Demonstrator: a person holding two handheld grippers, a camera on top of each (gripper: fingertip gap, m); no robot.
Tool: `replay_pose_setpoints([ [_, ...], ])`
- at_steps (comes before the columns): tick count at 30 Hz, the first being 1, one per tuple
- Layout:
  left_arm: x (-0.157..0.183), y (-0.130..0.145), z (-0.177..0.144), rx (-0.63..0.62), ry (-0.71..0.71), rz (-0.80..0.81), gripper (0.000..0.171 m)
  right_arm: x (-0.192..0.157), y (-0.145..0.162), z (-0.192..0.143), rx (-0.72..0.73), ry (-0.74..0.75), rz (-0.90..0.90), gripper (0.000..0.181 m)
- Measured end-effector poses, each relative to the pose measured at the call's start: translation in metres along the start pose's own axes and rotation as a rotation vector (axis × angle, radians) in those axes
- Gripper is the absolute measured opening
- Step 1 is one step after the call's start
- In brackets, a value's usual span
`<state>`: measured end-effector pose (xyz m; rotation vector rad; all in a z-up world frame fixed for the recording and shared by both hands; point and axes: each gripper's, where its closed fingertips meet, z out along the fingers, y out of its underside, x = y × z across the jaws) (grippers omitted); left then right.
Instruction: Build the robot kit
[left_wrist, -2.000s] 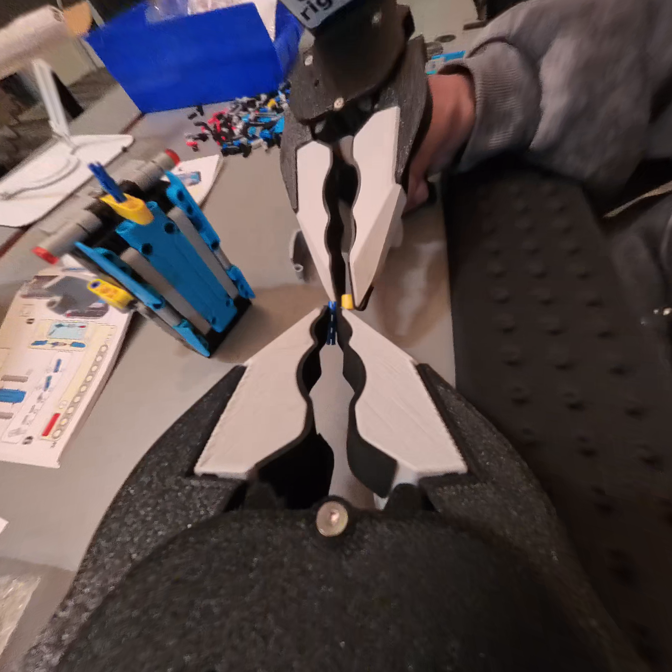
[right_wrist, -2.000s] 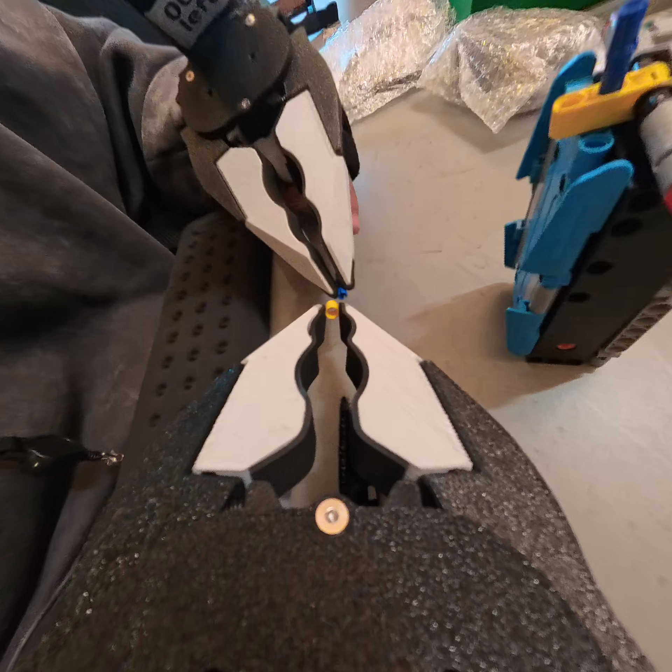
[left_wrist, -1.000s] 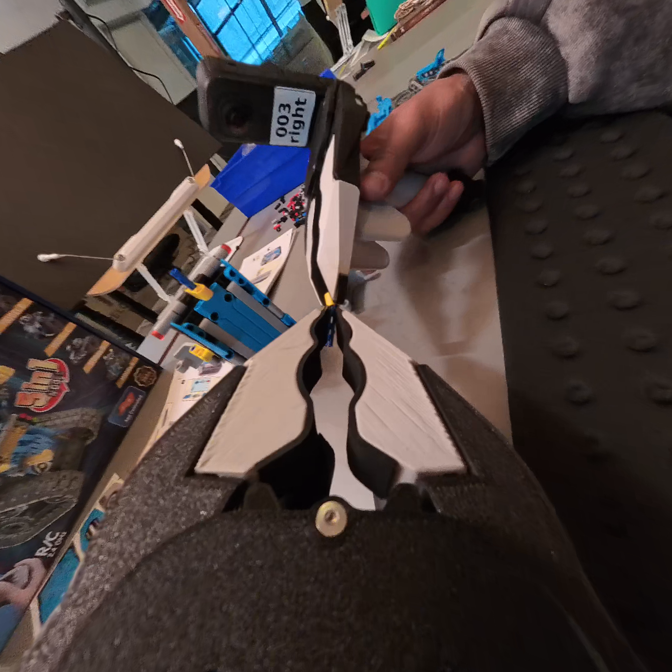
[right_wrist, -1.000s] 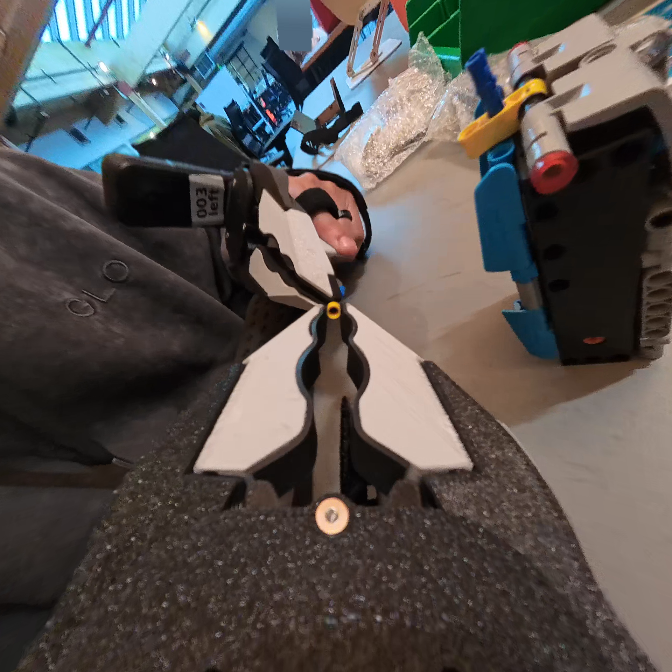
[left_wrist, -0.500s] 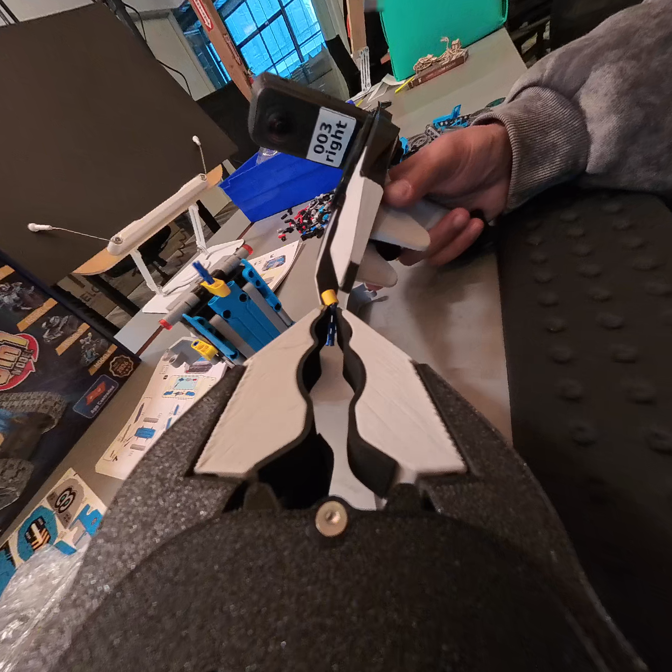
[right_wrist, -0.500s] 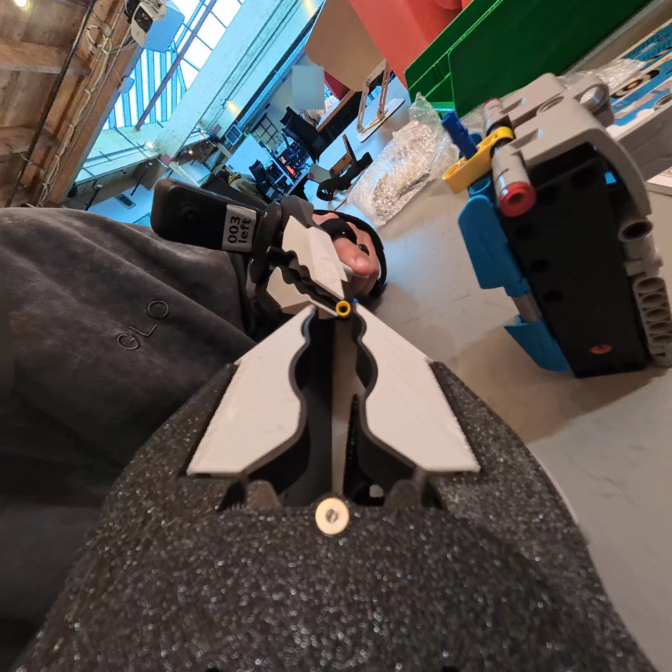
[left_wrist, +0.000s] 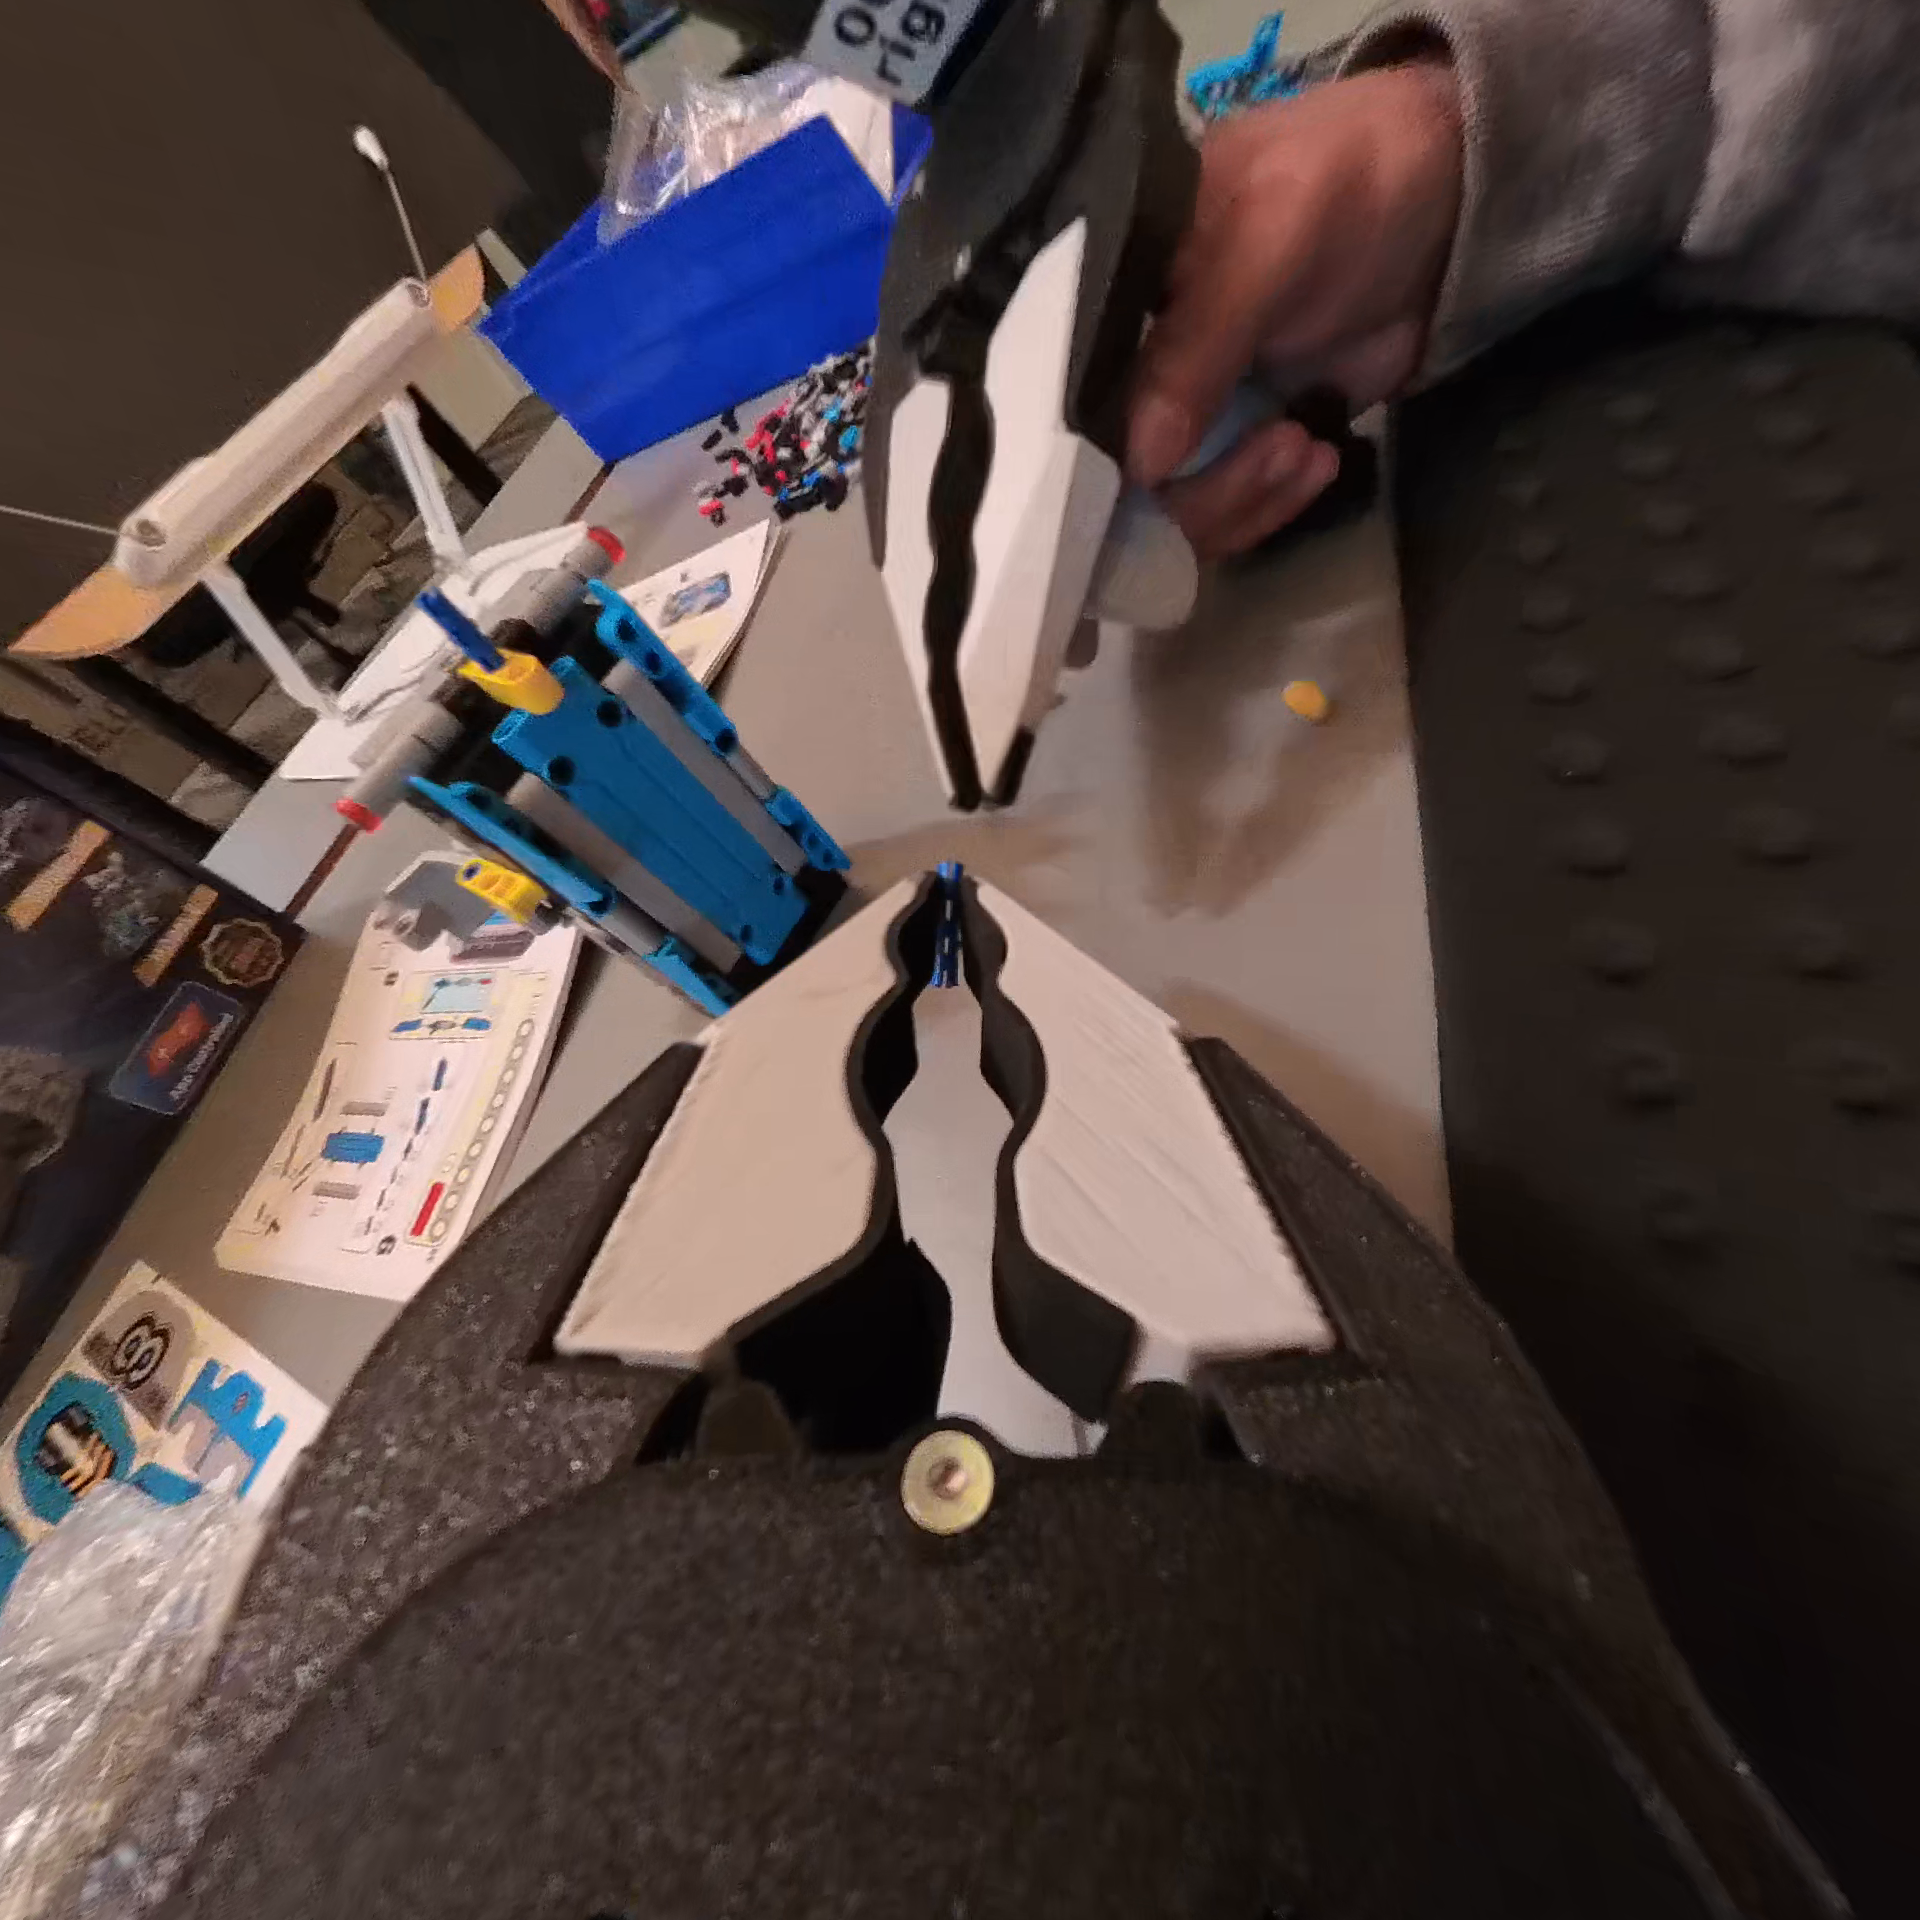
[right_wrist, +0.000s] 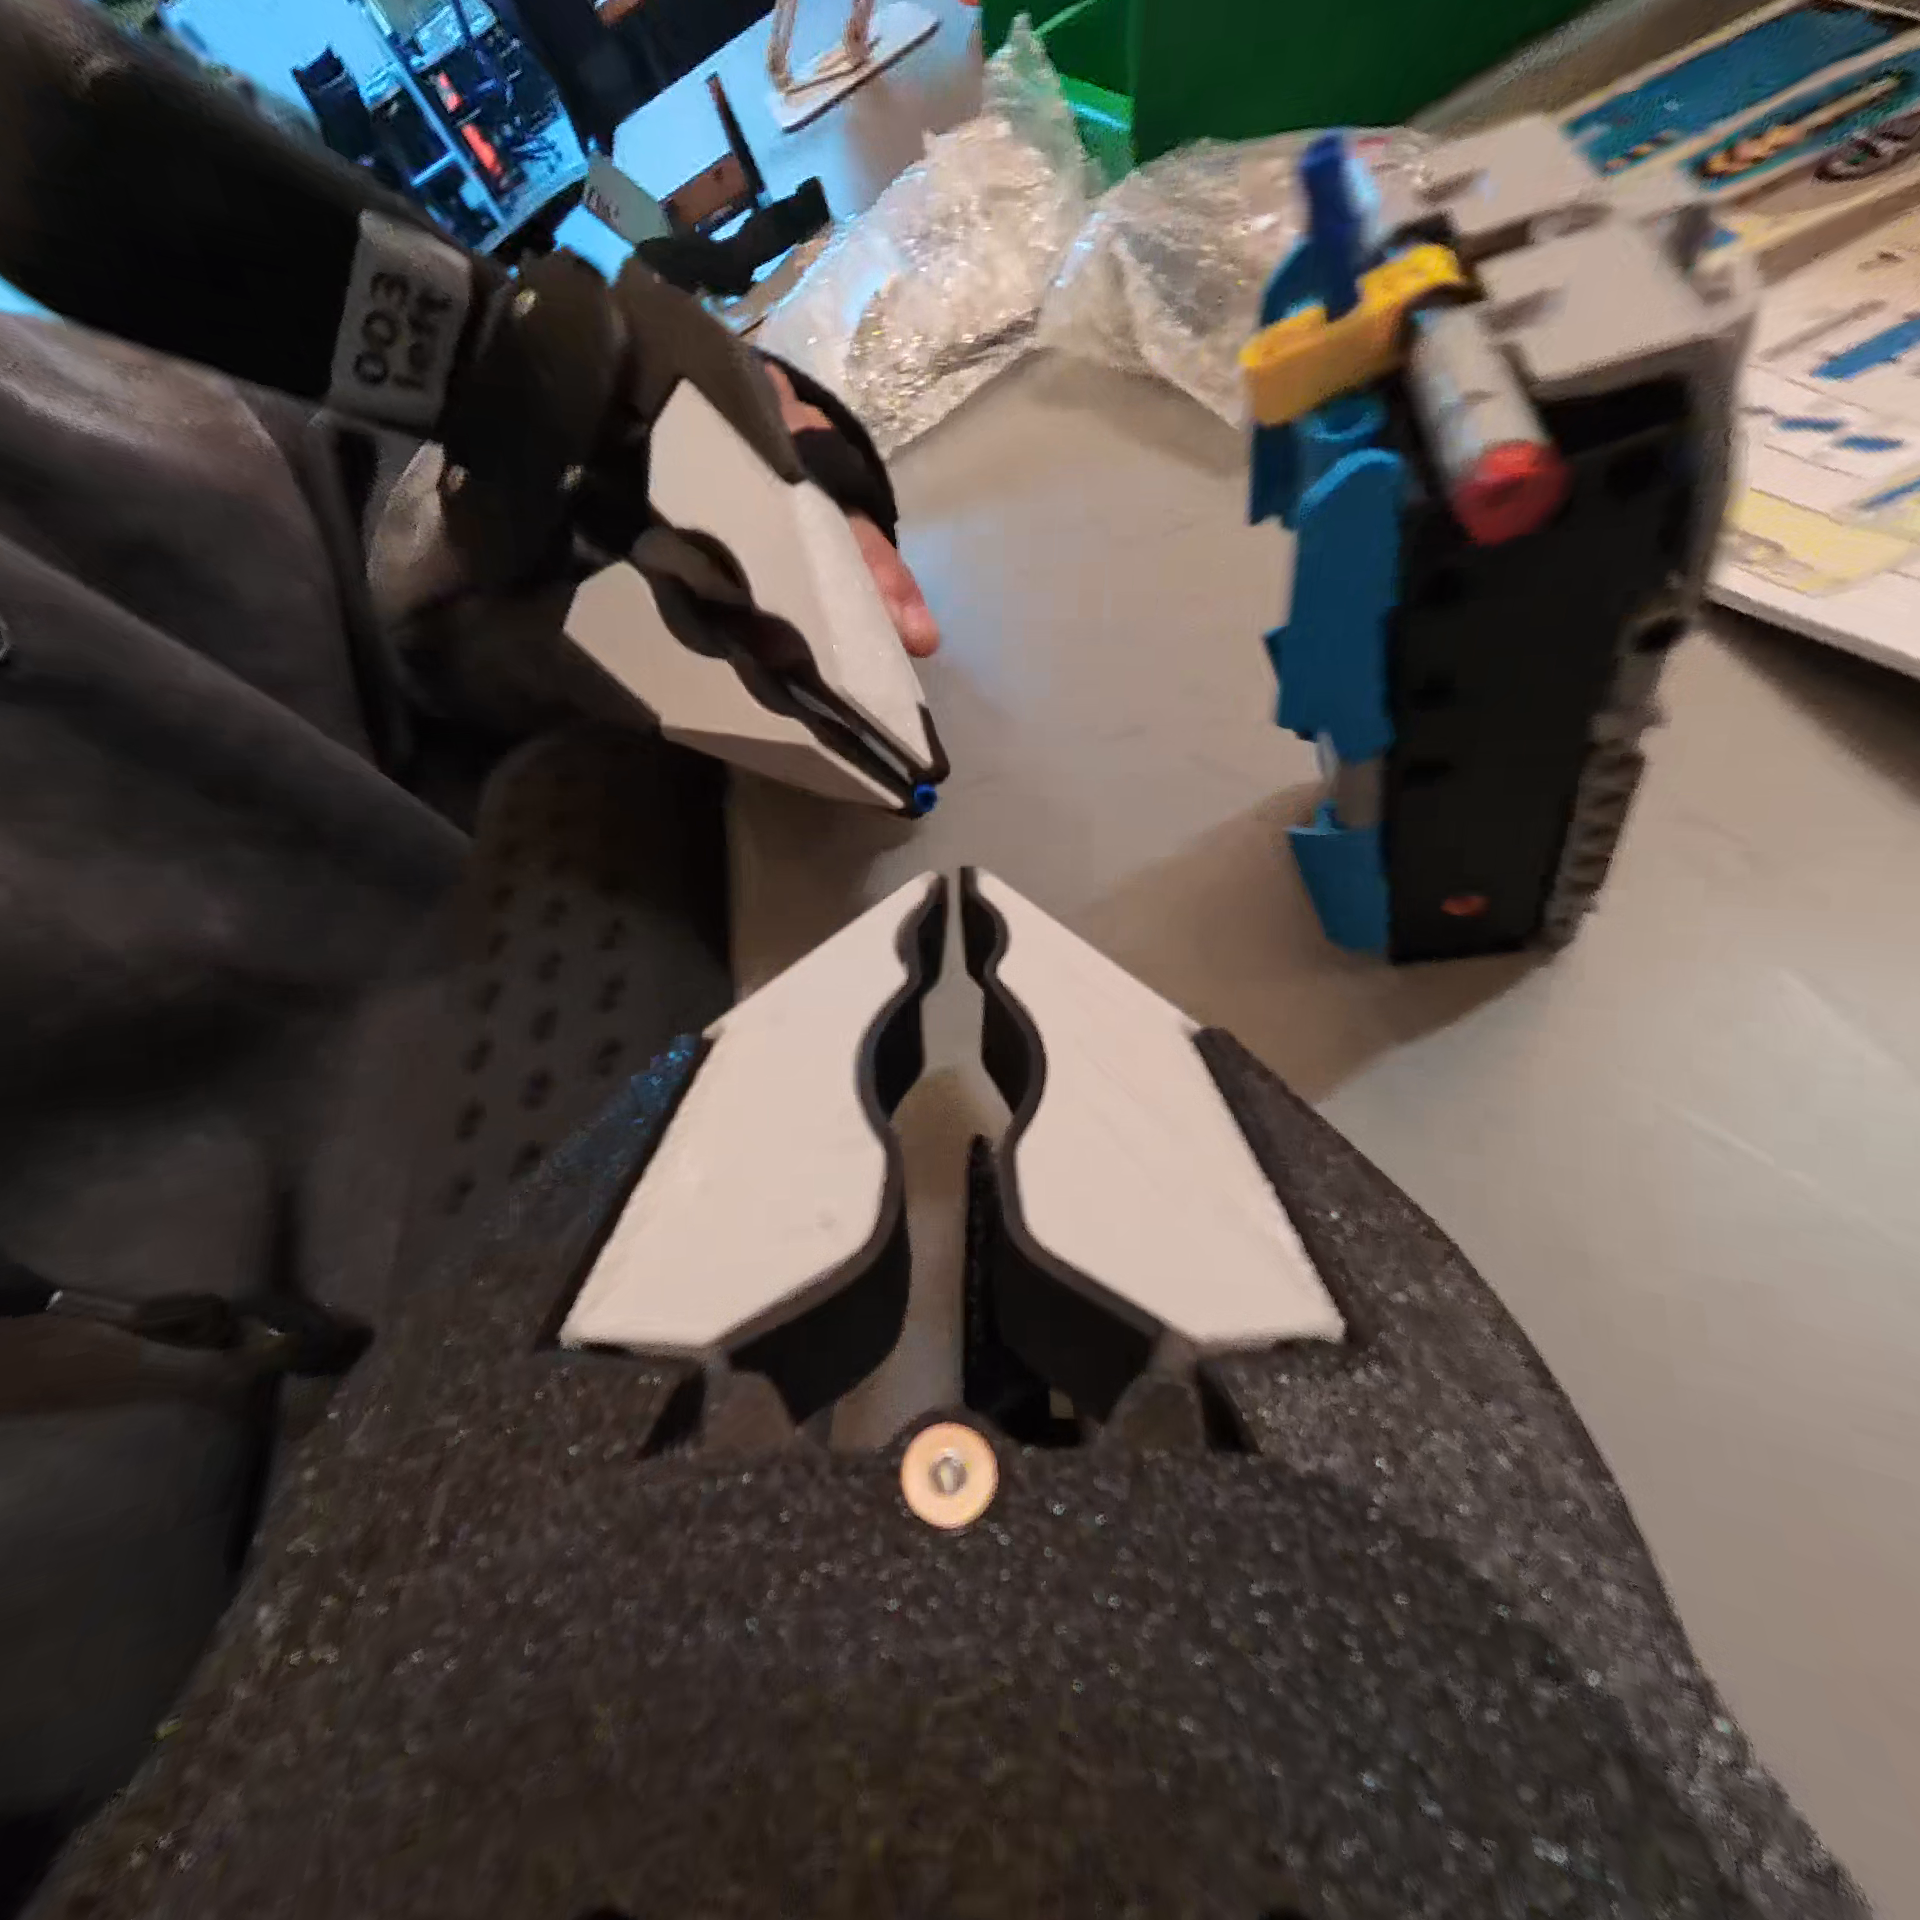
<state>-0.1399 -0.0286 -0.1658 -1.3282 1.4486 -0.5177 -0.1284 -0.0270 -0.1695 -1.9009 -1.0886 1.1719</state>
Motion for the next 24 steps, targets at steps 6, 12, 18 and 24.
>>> replay_pose_setpoints([
  [6, 0.002, -0.009, -0.003, 0.055, -0.047, 0.096, 0.003, -0.016, -0.013, 0.01, 0.06, -0.151, 0.152, 0.016],
  [12, 0.007, -0.018, -0.002, 0.099, -0.058, 0.138, 0.003, -0.022, -0.018, 0.005, 0.098, -0.214, 0.185, 0.007],
  [18, 0.006, -0.023, -0.004, 0.126, -0.076, 0.137, 0.003, -0.026, -0.018, 0.005, 0.093, -0.265, 0.222, 0.004],
  [24, 0.008, -0.026, -0.005, 0.153, -0.079, 0.156, 0.004, -0.028, -0.017, 0.002, 0.079, -0.296, 0.243, 0.004],
])
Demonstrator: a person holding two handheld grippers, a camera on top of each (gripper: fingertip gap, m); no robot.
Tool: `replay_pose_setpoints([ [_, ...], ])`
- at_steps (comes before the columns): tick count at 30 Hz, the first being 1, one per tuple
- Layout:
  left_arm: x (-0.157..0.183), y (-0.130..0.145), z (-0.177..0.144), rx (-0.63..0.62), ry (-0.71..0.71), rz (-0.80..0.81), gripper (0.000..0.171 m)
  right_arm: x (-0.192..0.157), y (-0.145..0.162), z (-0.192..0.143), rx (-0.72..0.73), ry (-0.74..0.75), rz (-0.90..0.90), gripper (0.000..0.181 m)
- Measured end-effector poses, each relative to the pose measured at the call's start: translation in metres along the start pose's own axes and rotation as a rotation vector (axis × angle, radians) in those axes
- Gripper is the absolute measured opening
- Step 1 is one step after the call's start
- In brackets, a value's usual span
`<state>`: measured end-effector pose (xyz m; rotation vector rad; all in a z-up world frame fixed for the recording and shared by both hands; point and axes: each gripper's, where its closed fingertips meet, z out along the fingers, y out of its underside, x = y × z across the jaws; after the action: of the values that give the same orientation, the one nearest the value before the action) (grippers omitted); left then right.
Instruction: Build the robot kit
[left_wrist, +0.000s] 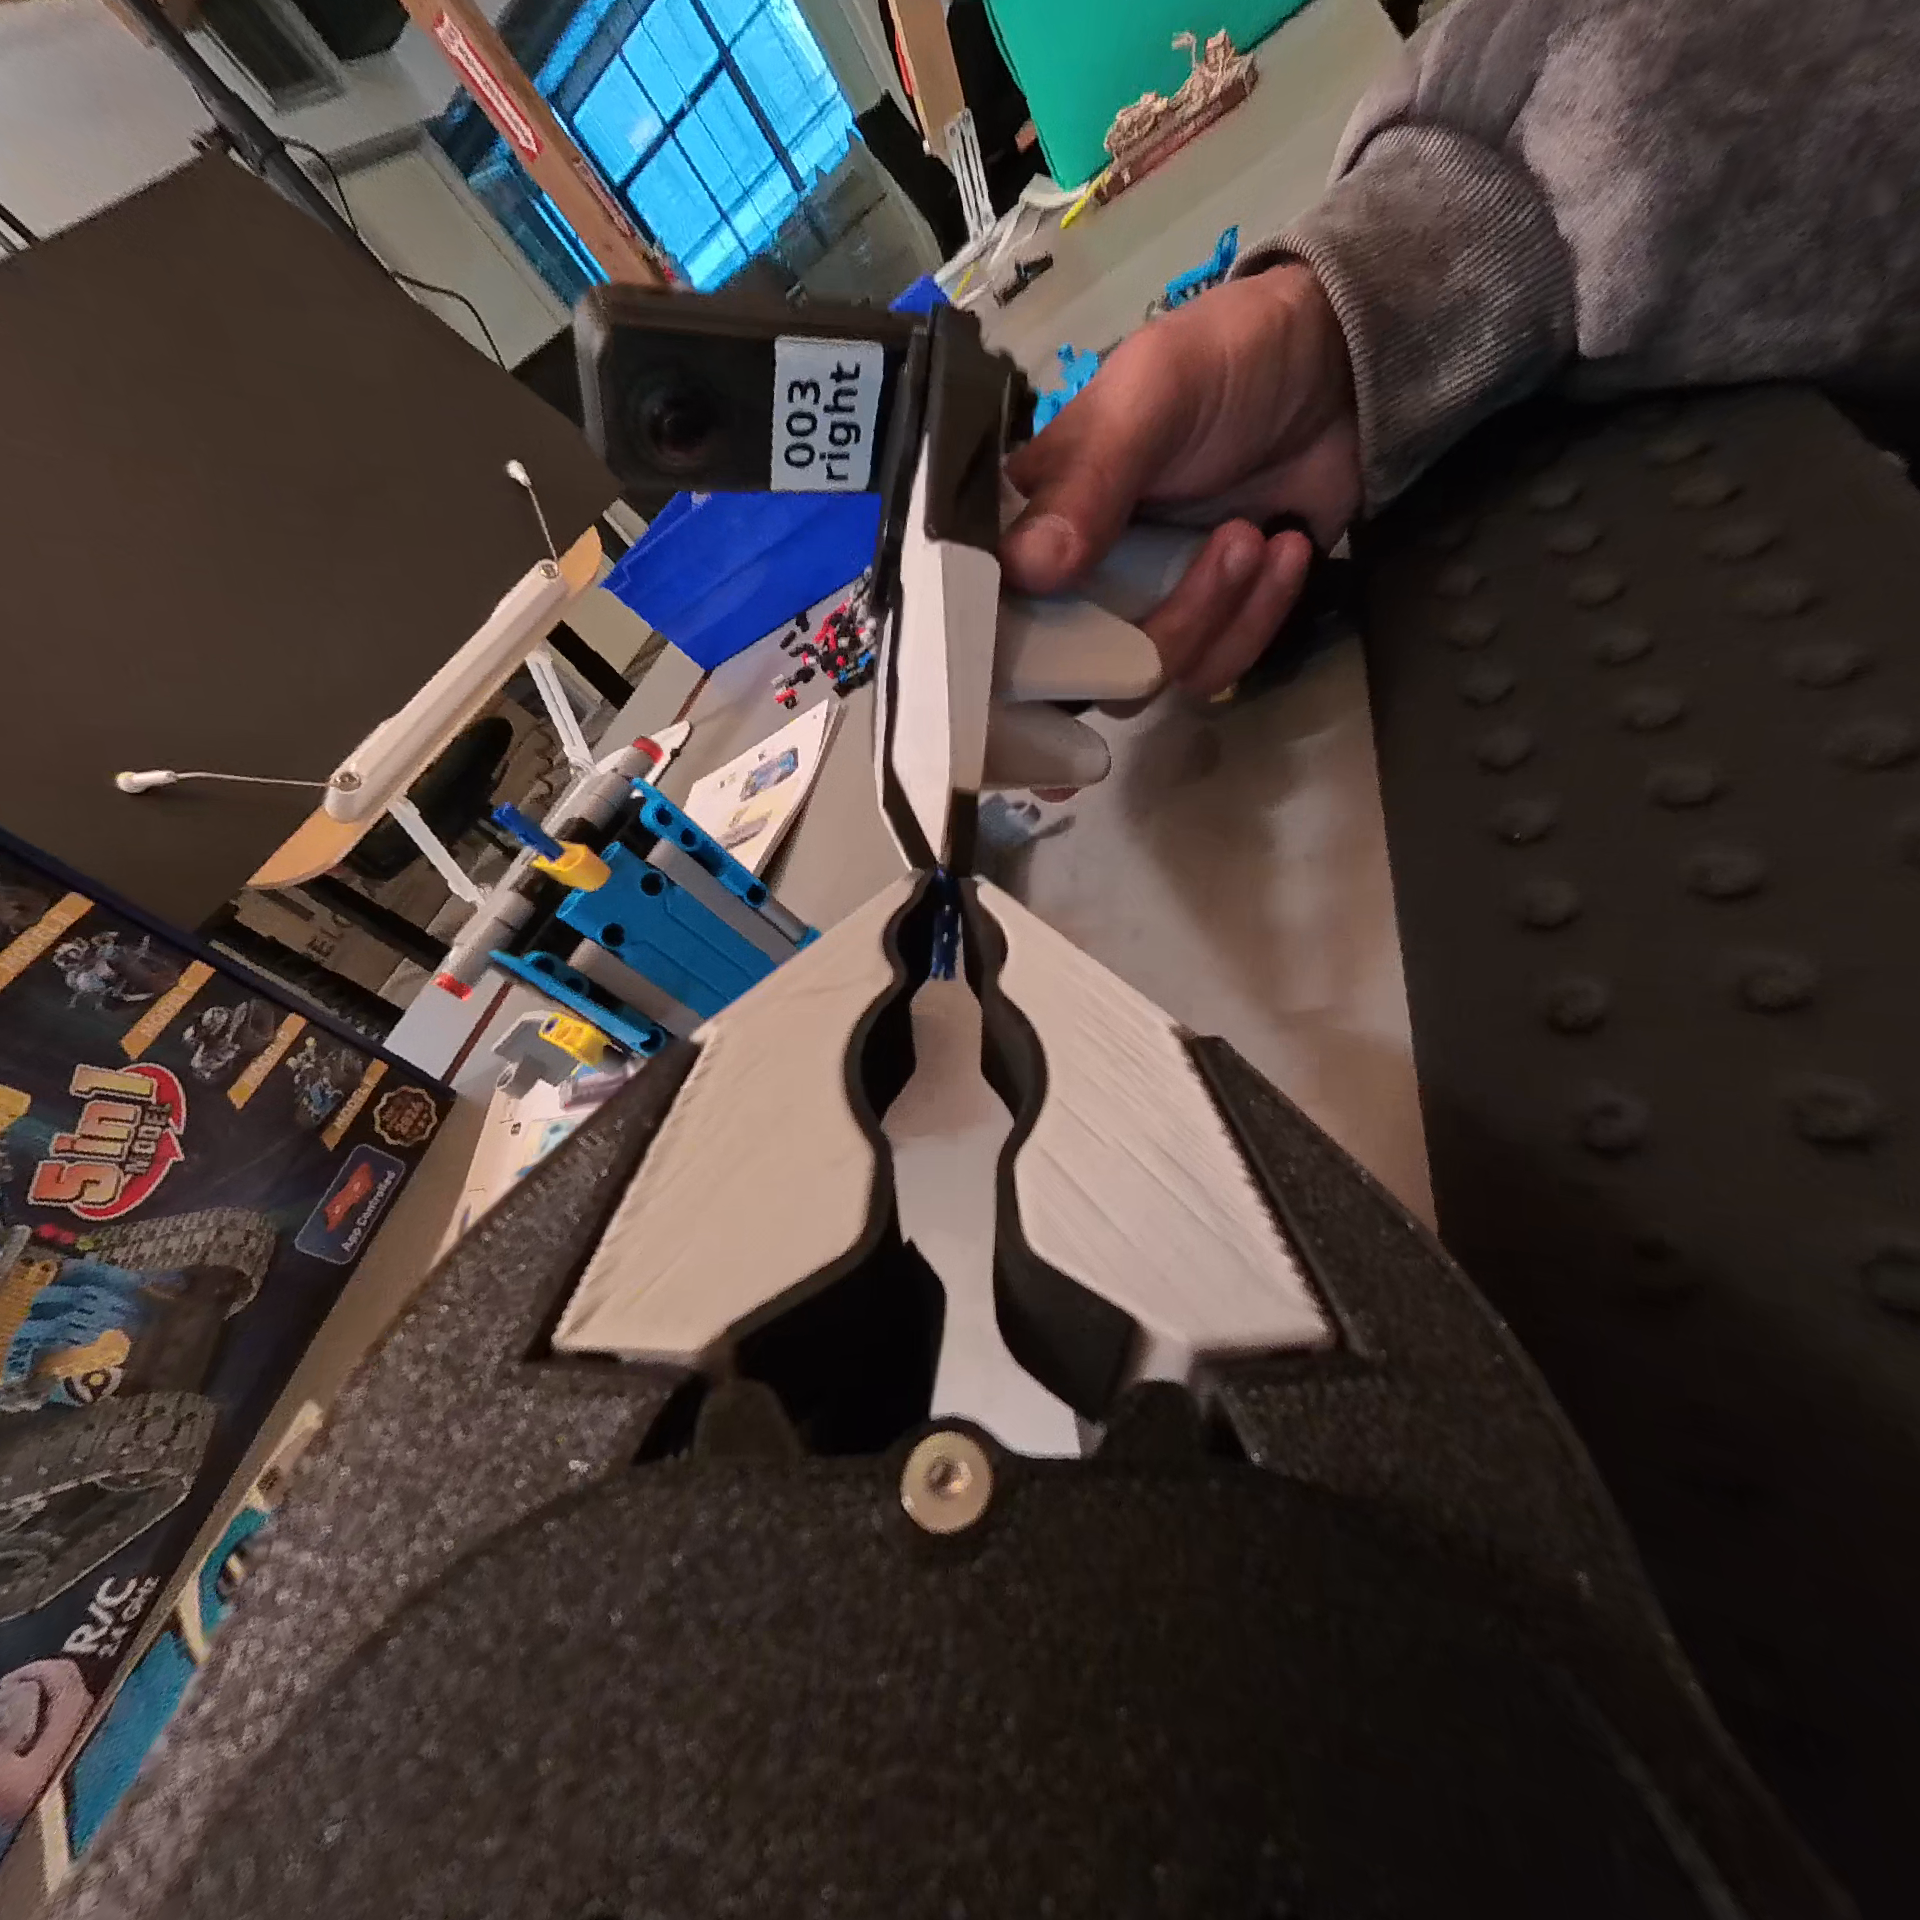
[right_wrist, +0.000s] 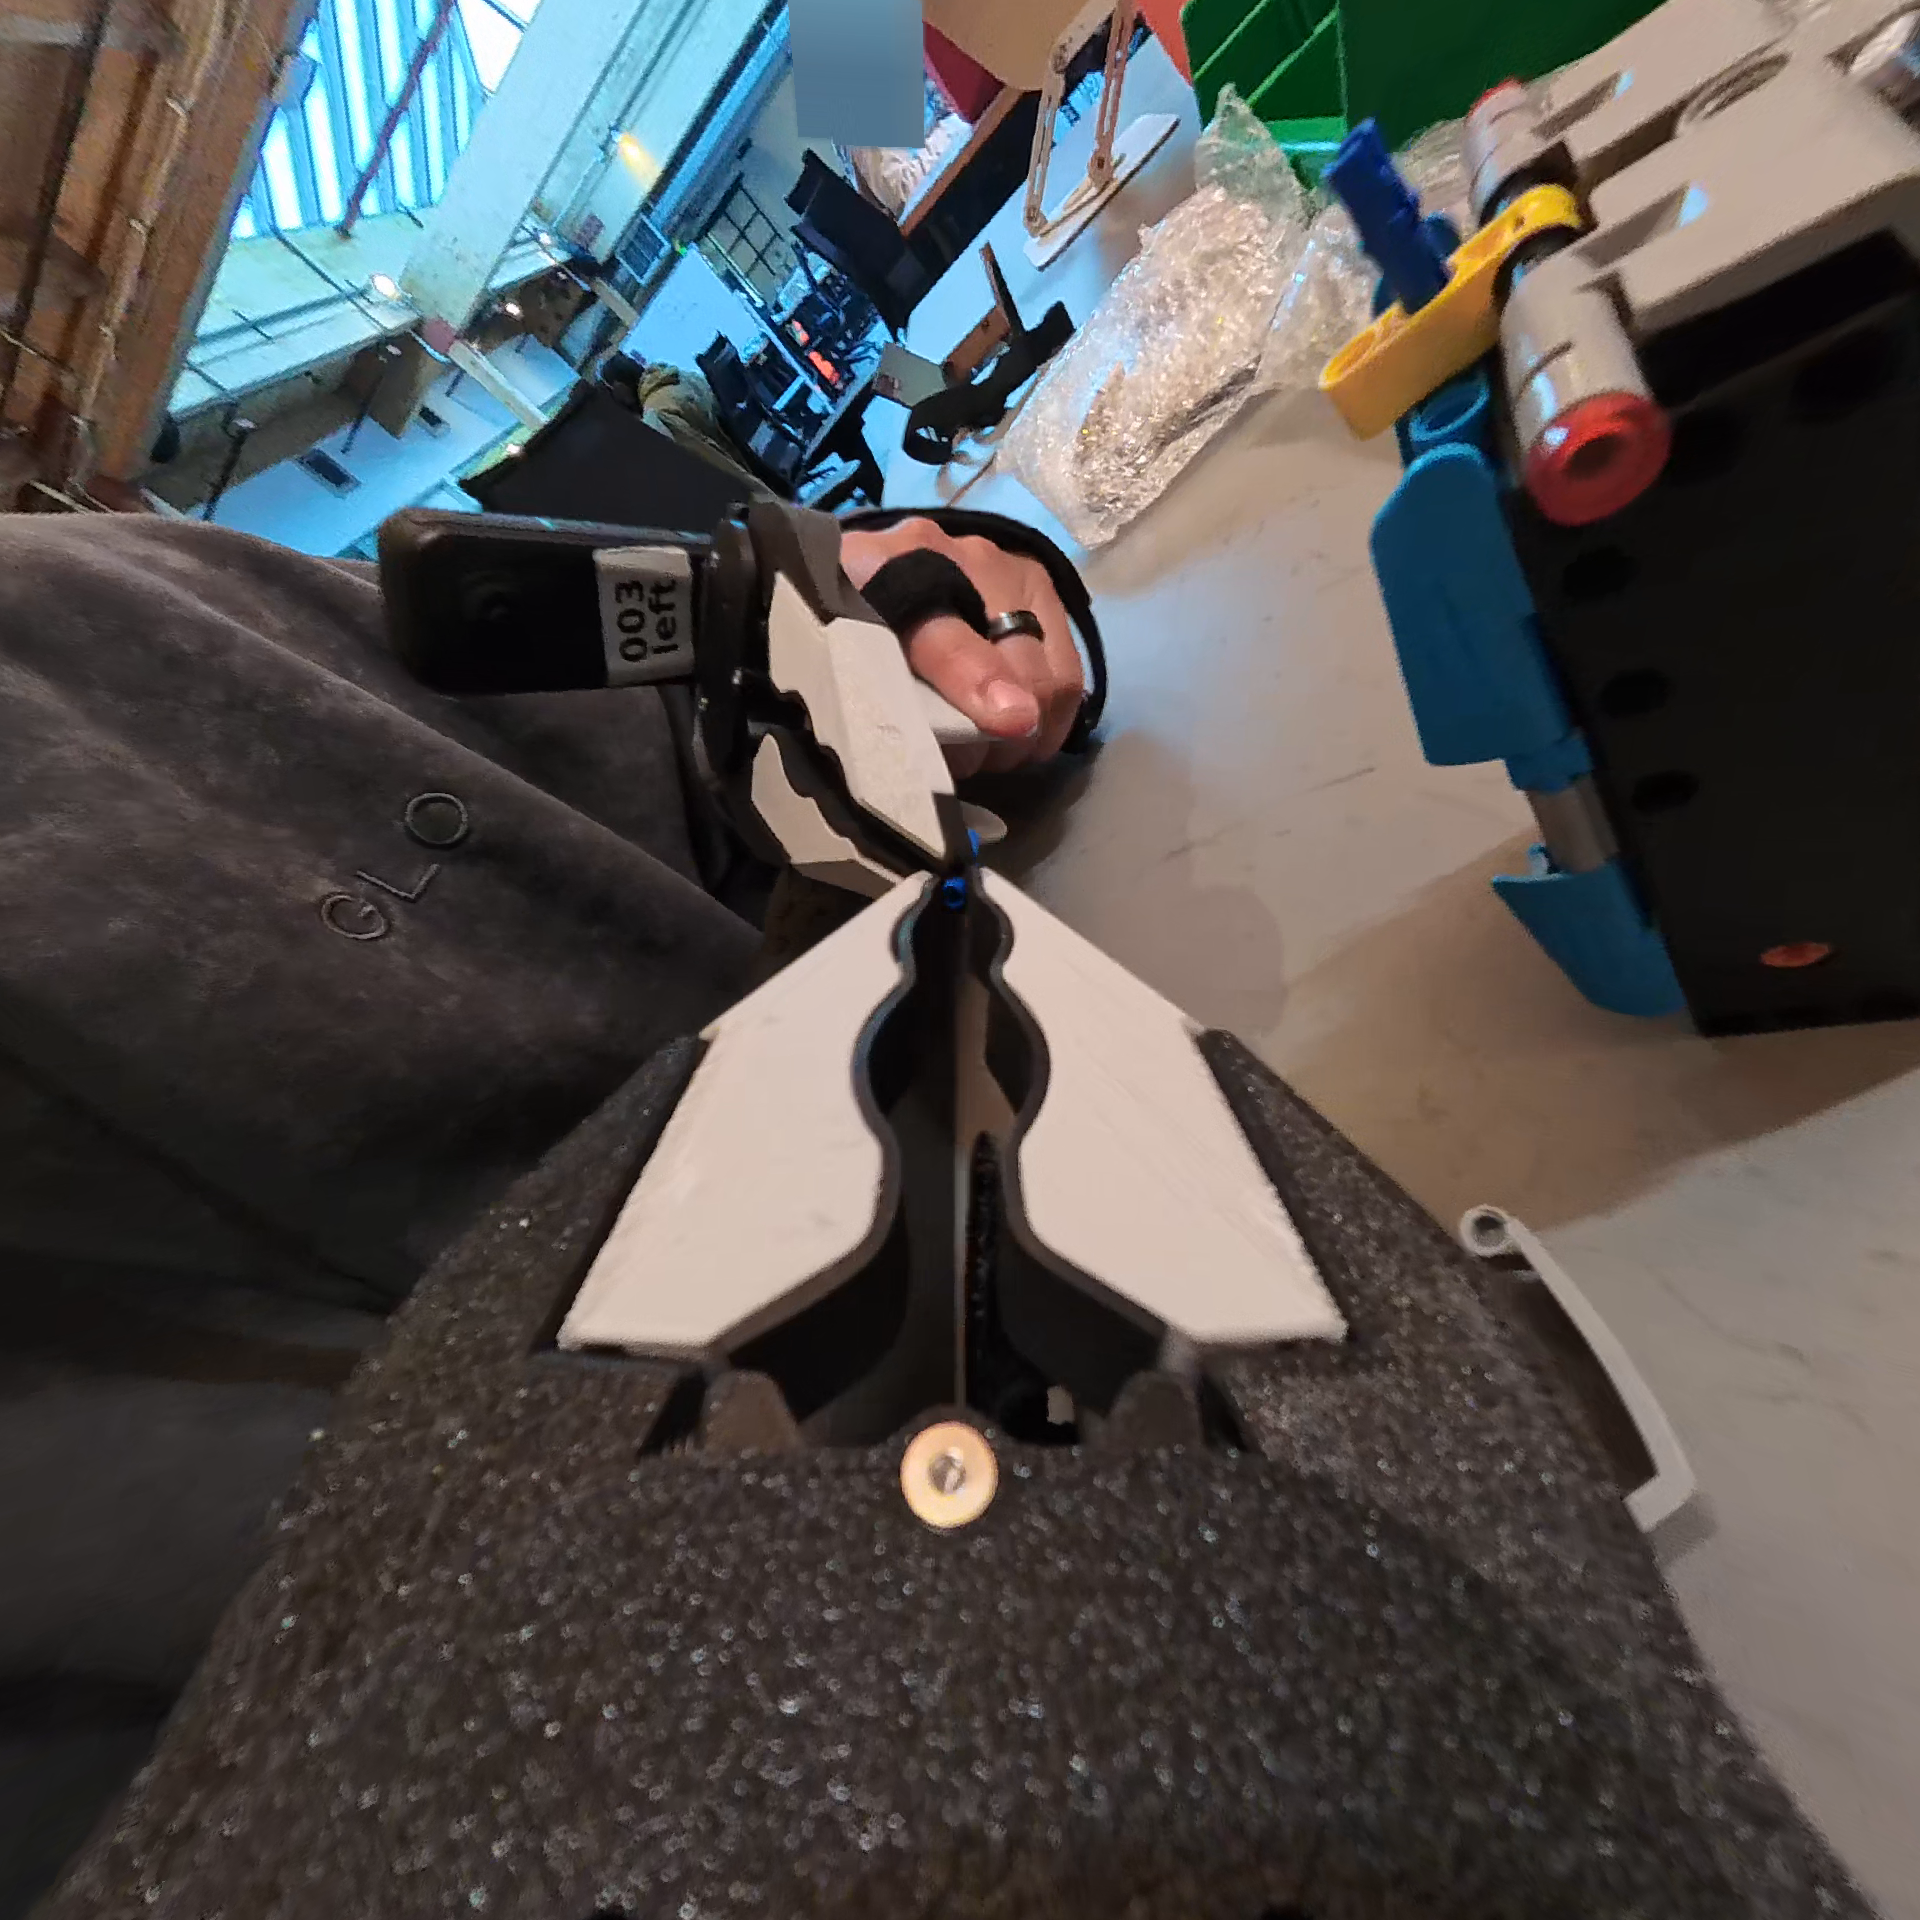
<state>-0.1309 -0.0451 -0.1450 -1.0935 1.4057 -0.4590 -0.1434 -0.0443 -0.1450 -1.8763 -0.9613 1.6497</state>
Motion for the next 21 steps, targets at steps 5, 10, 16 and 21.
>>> replay_pose_setpoints([
  [5, 0.003, -0.001, -0.005, 0.032, 0.032, 0.002, 0.012, -0.013, -0.002, -0.006, 0.015, -0.135, 0.097, 0.003],
  [10, 0.007, -0.011, -0.009, 0.096, 0.06, -0.017, 0.012, -0.022, 0.0, -0.005, 0.003, -0.207, 0.131, 0.003],
  [16, 0.013, -0.022, -0.013, 0.157, 0.108, -0.036, 0.005, -0.03, 0.005, -0.002, -0.028, -0.268, 0.163, 0.004],
  [21, 0.012, -0.023, -0.015, 0.167, 0.122, -0.053, 0.004, -0.03, 0.006, -0.001, -0.032, -0.267, 0.164, 0.004],
])
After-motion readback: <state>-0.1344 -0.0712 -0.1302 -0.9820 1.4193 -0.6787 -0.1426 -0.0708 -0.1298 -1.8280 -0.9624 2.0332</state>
